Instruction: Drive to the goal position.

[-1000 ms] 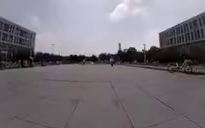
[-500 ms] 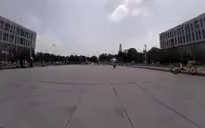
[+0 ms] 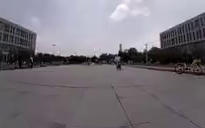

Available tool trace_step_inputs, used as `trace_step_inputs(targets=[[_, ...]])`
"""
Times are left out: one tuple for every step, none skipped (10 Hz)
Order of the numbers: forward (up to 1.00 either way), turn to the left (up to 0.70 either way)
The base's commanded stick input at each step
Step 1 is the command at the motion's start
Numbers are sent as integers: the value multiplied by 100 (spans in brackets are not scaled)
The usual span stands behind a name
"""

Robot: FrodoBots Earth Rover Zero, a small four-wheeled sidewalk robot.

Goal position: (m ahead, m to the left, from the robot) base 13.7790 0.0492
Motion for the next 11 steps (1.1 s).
trace_step_inputs(targets=[[70, 0], [70, 0], [70, 0], [70, 0], [70, 0], [70, 0], [70, 0], [70, 0], [70, 0], [70, 0], [70, 0]])
